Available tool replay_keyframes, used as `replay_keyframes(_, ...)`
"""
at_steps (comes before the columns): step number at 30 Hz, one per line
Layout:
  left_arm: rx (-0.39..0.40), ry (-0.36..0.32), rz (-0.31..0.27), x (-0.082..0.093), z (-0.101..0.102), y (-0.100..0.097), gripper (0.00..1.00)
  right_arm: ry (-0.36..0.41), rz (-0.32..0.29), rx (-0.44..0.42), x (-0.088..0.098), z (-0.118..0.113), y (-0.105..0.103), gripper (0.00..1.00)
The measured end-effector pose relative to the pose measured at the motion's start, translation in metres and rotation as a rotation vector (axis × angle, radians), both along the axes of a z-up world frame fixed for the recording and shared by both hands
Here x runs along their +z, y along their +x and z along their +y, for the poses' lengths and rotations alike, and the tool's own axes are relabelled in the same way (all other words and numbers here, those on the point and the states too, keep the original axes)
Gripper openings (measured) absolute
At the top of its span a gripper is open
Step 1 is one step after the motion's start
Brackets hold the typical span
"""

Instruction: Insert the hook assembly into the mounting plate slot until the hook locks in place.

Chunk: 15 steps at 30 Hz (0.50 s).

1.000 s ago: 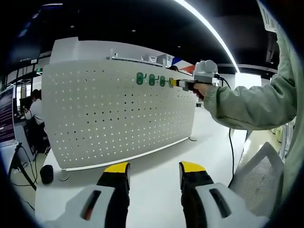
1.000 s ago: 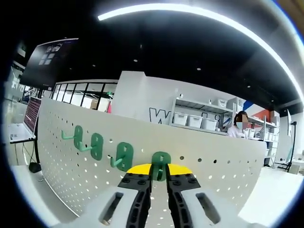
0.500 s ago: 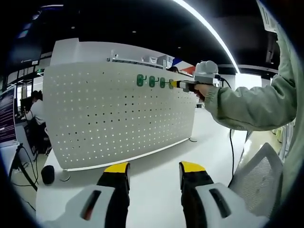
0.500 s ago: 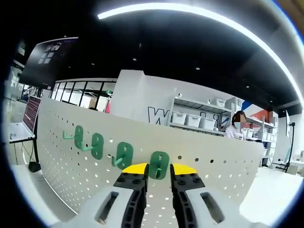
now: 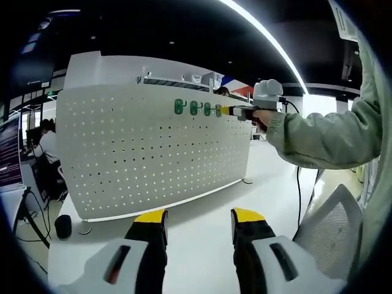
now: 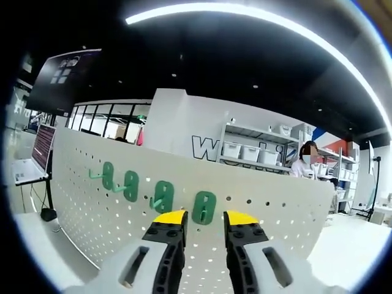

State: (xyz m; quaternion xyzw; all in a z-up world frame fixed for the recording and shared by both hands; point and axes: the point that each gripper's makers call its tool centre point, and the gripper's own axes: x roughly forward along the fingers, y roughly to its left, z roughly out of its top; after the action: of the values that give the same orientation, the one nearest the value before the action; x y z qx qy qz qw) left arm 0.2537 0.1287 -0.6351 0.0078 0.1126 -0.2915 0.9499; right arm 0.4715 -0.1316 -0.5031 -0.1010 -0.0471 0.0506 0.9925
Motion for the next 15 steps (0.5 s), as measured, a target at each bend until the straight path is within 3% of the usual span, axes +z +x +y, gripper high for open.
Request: replay_keyframes(15, 0.003, -0.004, -0.014, 0.005, 0.002, -0.009, 0.43, 0.007, 0.081, 0.042, -0.024, 0.011, -0.024, 0.31)
